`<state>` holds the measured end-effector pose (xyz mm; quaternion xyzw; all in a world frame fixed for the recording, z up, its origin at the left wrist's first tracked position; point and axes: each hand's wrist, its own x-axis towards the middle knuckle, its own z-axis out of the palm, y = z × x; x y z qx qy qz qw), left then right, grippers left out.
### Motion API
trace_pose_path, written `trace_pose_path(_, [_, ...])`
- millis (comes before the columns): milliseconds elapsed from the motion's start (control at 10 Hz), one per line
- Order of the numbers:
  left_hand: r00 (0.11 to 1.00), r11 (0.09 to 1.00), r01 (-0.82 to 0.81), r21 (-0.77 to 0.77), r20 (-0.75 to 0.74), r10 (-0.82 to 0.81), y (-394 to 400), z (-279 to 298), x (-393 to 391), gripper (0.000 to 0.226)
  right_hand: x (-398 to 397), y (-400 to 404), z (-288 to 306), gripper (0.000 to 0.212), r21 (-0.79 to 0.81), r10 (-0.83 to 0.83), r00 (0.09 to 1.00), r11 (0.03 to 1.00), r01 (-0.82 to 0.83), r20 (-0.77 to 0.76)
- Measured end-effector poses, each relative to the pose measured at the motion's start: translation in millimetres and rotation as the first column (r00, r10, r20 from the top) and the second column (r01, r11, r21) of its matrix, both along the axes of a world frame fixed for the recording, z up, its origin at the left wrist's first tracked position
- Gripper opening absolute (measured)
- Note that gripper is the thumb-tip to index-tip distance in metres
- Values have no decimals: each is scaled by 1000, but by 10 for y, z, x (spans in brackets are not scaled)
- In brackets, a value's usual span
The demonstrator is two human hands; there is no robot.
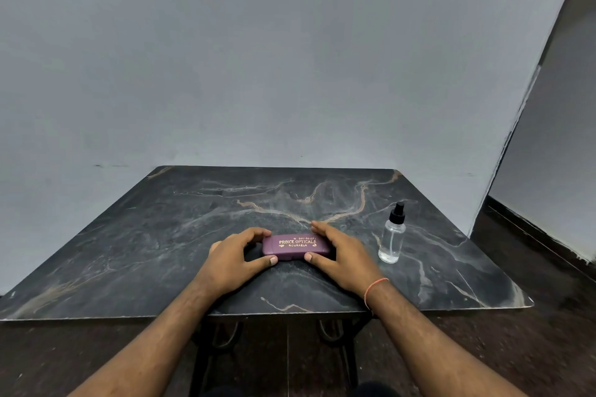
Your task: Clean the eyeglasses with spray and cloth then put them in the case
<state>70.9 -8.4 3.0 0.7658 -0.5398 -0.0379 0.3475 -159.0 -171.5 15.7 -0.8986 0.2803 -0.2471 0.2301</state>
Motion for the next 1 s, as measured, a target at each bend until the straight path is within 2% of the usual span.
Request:
trace_pose_path(100, [1000, 1000, 8, -11, -3, -8, 45, 16, -28, 65, -13, 25, 4, 89, 22, -11, 1000, 1000, 11, -6])
trace_pose_path(200, [999, 1000, -1, 25, 41, 0, 57, 52, -64, 84, -32, 48, -2, 111, 19, -38, 997, 999, 39, -63])
trace_pose_path(300, [988, 996, -37, 82, 152, 24, 16, 29, -93, 100, -82, 58, -27, 125, 5, -82, 988, 997, 83, -130])
trace_pose_path(400, [973, 975, -84, 207, 228, 35, -25, -15, -143, 113, -145, 60, -61, 133, -50, -94, 969, 995, 85, -229])
trace_pose_path(500, [962, 925, -127, 359, 272, 26, -28, -60, -156, 127, -204, 58, -95, 134, -103, -108, 933, 992, 77, -343])
trace_pose_path(700, [944, 895, -195, 400, 324, 60, 71, -69, -174, 135, -253, 61, -101, 134, -156, -132, 874, 986, 65, -468])
trace_pose_path(900, [938, 868, -193, 457, 347, 25, 125, -27, -248, 141, -249, 88, -90, 131, -162, -133, 830, 985, 53, -541])
trace_pose_path(1000, [924, 866, -216, 452, 382, 31, 57, -74, -147, 136, -207, 27, -137, 129, -198, -156, 830, 979, 57, -535])
